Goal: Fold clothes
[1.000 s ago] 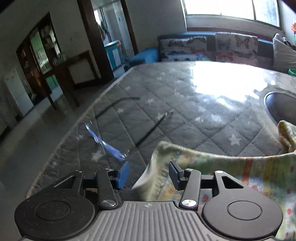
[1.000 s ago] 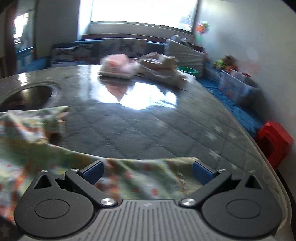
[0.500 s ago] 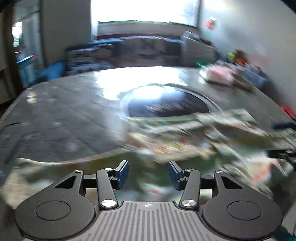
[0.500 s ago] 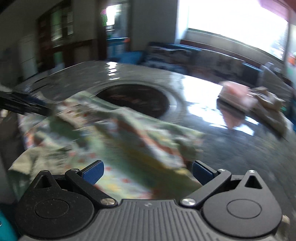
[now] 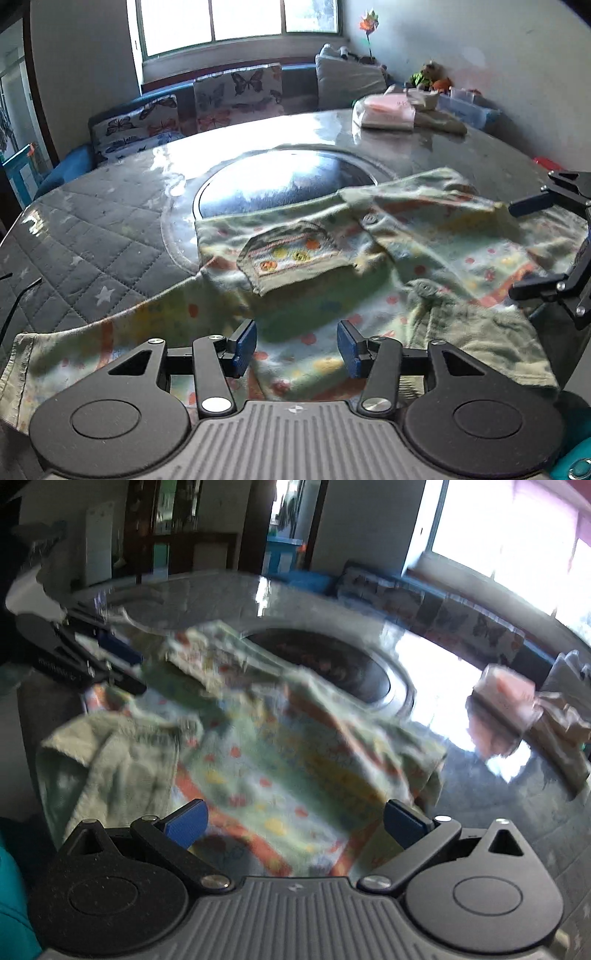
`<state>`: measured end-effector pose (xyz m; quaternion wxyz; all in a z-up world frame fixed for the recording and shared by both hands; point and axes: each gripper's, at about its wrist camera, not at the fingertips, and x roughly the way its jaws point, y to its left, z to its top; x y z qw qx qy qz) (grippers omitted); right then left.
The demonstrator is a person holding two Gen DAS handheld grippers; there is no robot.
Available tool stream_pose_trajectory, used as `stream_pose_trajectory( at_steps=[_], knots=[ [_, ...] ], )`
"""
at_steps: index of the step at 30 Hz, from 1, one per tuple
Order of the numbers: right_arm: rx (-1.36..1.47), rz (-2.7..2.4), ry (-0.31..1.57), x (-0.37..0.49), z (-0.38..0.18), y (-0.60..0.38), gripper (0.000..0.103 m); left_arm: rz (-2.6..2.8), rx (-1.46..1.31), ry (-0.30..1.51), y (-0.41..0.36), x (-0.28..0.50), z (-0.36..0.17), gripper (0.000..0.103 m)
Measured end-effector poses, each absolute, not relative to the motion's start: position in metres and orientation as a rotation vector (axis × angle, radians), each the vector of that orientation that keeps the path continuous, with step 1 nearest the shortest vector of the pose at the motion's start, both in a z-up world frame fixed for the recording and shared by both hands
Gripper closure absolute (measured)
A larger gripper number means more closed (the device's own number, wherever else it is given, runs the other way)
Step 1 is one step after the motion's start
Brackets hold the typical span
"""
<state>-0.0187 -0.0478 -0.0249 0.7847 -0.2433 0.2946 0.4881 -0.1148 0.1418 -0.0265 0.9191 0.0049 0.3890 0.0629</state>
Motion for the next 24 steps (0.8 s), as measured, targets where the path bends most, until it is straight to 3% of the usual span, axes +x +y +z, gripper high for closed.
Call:
stream_pose_trajectory(
  at_steps=[14,19,24],
  knots=[
    [-0.227,0.909,0.743,0.076,0.000,-0.054,0.014,0.296,-0.108,0.727,0.222,-0.049,0.007,0.043],
    [-0.141,0.843,0.823,0.122,-0.014,-0.047,0.023,0.271,-0.131,0.792,0.238,-0.019,-0.010,0.040],
    [-0.081,0.839,0.883,0.139,-0.031,-0.041,0.040,0.234,-0.149,0.829,0.243,-0.005,-0.023,0.041]
  ],
)
